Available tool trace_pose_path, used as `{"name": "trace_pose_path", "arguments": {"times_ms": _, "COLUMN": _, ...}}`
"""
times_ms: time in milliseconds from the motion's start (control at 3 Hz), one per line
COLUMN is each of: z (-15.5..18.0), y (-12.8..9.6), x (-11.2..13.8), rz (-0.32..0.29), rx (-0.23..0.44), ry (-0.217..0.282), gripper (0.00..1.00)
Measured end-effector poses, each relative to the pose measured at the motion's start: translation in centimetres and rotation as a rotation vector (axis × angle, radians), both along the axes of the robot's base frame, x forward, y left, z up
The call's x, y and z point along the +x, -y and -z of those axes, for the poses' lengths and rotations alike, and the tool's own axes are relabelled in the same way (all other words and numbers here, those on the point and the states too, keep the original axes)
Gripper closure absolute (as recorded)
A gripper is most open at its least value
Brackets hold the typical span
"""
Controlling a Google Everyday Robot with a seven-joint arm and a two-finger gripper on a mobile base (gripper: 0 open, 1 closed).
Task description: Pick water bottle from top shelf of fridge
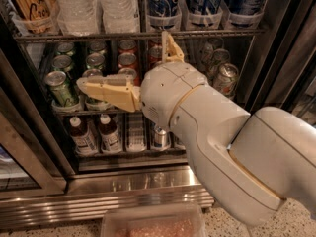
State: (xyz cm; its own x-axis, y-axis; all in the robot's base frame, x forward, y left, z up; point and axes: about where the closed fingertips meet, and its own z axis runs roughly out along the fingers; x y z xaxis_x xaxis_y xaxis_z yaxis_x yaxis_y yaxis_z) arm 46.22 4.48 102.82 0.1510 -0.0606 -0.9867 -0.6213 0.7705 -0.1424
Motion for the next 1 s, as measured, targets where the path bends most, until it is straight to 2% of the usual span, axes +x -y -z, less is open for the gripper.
{"name": "trace_pose_path", "arguments": {"times_ms": 333, "z": 0.0, "y": 0.0, "x": 0.0, "rz": 0.000, "rx": 0.000, "ry": 0.000, "gripper": 0.00}}
{"name": "trace_pose_path", "arguments": {"times_ms": 667, "z": -0.8, "y": -2.8, "x": 2.8, "rz": -0.080, "rx": 0.032, "ry": -0.009, "gripper": 0.00}}
{"name": "trace_pose_path", "arguments": {"times_ms": 1000, "z": -0.8, "y": -2.8, "x": 2.8, "rz": -0.080, "rx": 0.032, "ry": -0.009, "gripper": 0.00}}
